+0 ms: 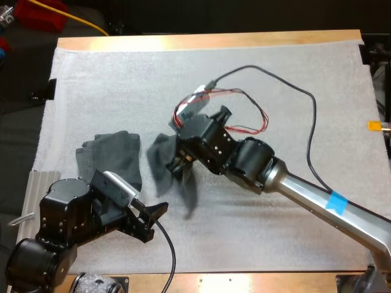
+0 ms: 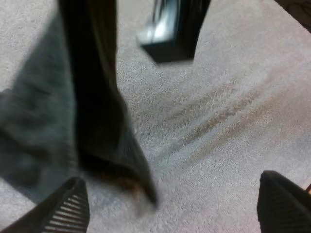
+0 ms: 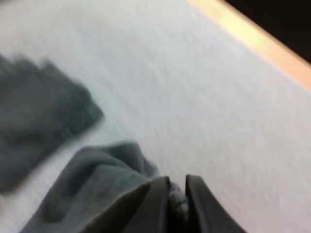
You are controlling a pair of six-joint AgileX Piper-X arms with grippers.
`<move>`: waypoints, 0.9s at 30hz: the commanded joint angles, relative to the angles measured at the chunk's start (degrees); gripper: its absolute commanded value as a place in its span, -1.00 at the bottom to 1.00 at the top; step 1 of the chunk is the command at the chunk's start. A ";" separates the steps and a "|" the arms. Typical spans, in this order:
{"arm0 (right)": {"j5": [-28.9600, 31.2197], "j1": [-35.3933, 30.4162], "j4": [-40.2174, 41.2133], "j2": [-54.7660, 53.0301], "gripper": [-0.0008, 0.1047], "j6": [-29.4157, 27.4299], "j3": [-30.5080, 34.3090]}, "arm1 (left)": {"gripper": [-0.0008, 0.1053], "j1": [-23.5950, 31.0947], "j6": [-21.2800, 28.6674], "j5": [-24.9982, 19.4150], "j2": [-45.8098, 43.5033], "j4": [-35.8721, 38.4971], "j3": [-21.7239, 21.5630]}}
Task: Pick towel from pile, fold and stack
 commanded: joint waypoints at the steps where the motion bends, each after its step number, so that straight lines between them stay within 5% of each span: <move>1: 2.71 -0.38 1.17 -0.12 -0.96 -0.23 1.45 | 0.33 -0.29 0.12 0.32 -0.03 -0.11 -0.45; 9: 7.11 -5.99 5.26 -0.12 -0.96 0.97 6.23 | 0.33 -0.29 0.12 0.32 -0.03 -0.11 -0.45; 17: 3.90 -12.34 12.08 -0.12 -0.96 3.92 6.32 | 0.33 -0.29 0.12 0.39 -0.03 -0.11 -0.45; 27: 0.53 -16.81 16.02 -0.12 -0.96 8.83 15.15 | 0.33 -0.29 0.12 4.60 -0.03 -0.11 -0.45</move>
